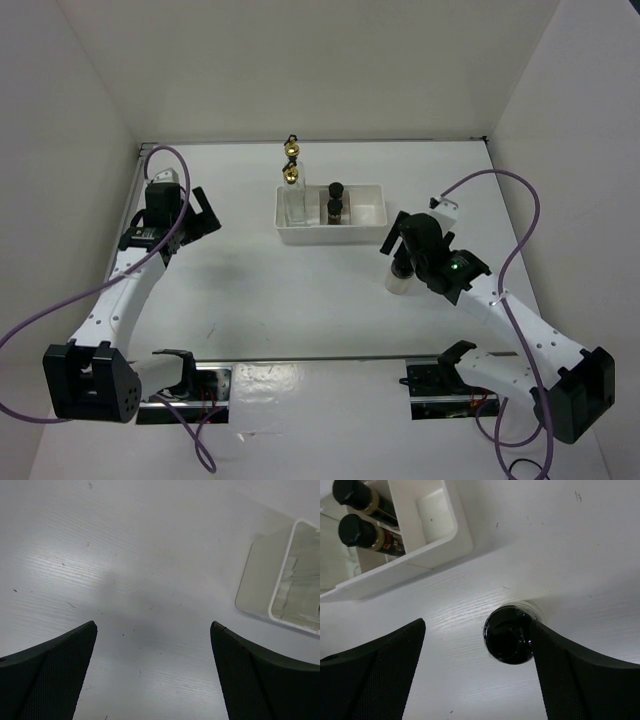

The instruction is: Organize the condiment bottles

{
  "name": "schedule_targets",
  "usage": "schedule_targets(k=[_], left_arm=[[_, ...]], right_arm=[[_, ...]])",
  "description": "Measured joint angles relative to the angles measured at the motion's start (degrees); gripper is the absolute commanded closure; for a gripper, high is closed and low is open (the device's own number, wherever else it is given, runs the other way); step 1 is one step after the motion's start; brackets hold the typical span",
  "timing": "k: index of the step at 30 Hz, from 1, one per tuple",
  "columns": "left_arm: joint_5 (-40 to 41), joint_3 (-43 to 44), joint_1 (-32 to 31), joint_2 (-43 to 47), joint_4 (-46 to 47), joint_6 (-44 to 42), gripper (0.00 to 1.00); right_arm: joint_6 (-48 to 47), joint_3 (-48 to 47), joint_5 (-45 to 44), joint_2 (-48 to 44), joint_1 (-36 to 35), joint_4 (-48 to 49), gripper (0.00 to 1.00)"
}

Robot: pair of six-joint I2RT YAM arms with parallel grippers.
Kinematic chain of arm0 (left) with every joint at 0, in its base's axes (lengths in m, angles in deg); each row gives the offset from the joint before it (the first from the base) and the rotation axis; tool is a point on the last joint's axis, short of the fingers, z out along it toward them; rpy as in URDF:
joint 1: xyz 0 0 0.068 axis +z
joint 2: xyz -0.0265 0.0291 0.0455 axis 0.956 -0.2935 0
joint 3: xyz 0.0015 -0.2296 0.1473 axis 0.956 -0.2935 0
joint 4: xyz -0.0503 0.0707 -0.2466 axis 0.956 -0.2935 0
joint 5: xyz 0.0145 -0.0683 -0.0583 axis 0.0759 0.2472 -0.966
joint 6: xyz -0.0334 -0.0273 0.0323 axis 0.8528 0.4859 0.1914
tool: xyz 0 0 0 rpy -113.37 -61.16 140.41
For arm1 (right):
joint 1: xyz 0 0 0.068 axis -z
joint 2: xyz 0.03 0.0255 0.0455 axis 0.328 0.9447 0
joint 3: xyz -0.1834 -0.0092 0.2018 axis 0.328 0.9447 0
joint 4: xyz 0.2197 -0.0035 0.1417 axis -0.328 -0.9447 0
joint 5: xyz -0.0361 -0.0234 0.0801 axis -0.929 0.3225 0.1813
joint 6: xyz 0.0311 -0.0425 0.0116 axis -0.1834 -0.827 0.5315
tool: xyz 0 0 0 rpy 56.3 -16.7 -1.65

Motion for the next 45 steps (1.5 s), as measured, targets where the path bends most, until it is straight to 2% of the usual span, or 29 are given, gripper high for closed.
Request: schedule_targets(k=[4, 7, 14, 17, 21, 24, 28, 31, 32, 34, 35, 37, 40, 45], left_arm=[[-0.3, 0.0, 0.0, -0.2, 0.0, -0.9, 0.0], [-0.4, 0.0, 0.0, -0.2, 0.0, -0.9, 0.0], [-0.5, 0.0, 0.0, -0.2, 0.0, -0.9, 0.0], [-0.5, 0.0, 0.0, -0.2, 0.0, -0.9, 0.0], [-0.5, 0.0, 0.0, 0.0, -0.1, -0.9, 0.0], [-0.6, 0.0, 0.0, 0.2, 0.0, -0.9, 0.0], [-0.5, 0.0, 0.0, 0.2, 0.0, -0.9, 0.0], [-0.5, 0.0, 0.0, 0.2, 0.0, -0.9, 0.0], [-0.5, 0.0, 0.0, 0.3, 0.0, -0.9, 0.0], [-0.5, 0.0, 0.0, 0.5, 0.0, -0.9, 0.0], [-0.5, 0.0, 0.0, 0.6, 0.0, -0.9, 0.0], [-0.5, 0.0, 0.0, 0.6, 0.0, -0.9, 0.0], [-0.5, 0.0, 0.0, 0.6, 0.0, -0.9, 0.0], [-0.4, 0.0, 0.0, 0.9, 0.0, -0.9, 0.0]], right_arm=[[2.2, 0.8, -0.2, 1.8, 0.2, -1.3, 0.2], [2.8, 1.5, -0.2, 3.4, 0.2, -1.7, 0.28], [3.2, 1.5, -0.6, 5.4, 0.3, -2.3, 0.59], [3.3, 1.3, -0.6, 5.6, 0.3, -2.0, 0.61], [2.6, 1.0, -0.9, 6.1, 0.3, -1.9, 0.73], [1.9, 0.7, -0.6, 7.0, 0.3, -1.4, 0.74], [-0.9, -0.5, 0.3, 9.2, 0.3, 0.7, 0.82], [-3.6, -1.2, 1.1, 10.9, -0.2, 2.8, 0.8], [-4.4, -1.4, 1.5, 11.5, -0.4, 3.5, 0.71], [-5.7, -1.9, 2.2, 12.5, -0.6, 4.6, 0.62], [-6.2, -2.1, 2.4, 12.9, -0.7, 5.0, 0.53], [-6.9, -2.3, 2.5, 13.7, -1.2, 5.5, 0.48], [-7.8, -2.3, 2.4, 14.3, -1.9, 6.1, 0.44], [-8.1, -2.8, 1.3, 15.6, -3.1, 7.0, 0.46]])
